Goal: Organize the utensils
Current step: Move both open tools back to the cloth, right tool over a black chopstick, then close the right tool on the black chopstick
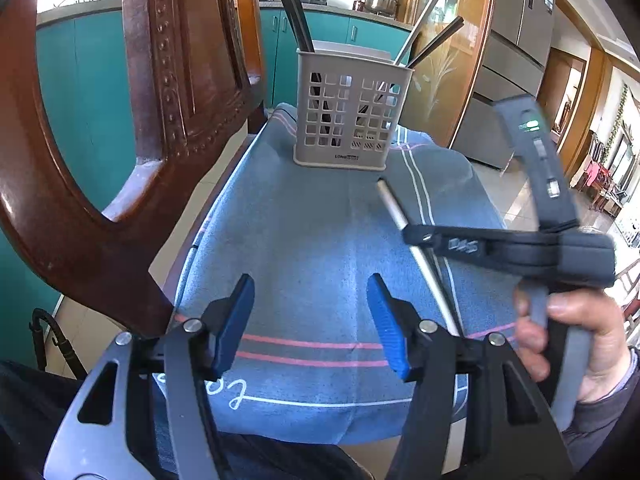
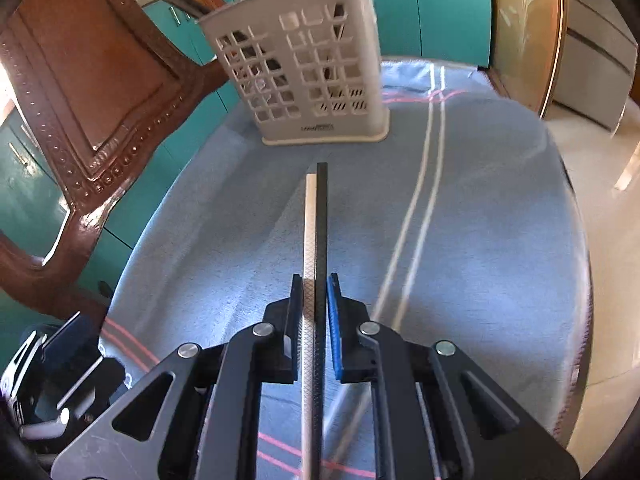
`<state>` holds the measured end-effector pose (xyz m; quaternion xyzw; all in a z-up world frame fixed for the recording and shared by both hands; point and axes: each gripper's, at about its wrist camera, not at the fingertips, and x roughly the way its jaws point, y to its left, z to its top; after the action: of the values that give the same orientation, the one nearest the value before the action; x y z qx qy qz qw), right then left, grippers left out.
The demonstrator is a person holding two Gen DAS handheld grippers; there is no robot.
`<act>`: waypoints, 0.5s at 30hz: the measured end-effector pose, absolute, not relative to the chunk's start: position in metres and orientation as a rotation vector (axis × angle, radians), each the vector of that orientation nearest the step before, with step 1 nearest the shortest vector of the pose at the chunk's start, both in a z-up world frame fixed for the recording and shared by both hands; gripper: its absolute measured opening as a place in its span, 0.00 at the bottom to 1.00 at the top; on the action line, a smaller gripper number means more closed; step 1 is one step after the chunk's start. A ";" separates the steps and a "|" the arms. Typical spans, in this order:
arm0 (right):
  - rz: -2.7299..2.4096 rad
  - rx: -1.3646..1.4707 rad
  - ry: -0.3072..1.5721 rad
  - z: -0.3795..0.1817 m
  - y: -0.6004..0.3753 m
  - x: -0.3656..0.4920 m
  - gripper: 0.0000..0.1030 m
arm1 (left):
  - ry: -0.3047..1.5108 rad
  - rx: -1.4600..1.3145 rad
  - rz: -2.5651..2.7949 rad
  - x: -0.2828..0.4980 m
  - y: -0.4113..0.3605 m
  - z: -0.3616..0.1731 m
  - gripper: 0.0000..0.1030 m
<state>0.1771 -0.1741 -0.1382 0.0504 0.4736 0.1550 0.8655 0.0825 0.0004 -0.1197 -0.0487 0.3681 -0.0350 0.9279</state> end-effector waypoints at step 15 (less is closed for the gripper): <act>0.222 0.023 1.042 -0.167 -0.180 0.209 0.20 | 0.856 -0.089 -0.127 0.105 -0.012 -0.141 0.64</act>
<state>0.2092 -0.1800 -0.1666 0.0107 0.4968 0.1060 0.8613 0.1054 -0.0119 -0.1409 -0.0431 0.4146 -0.0613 0.9069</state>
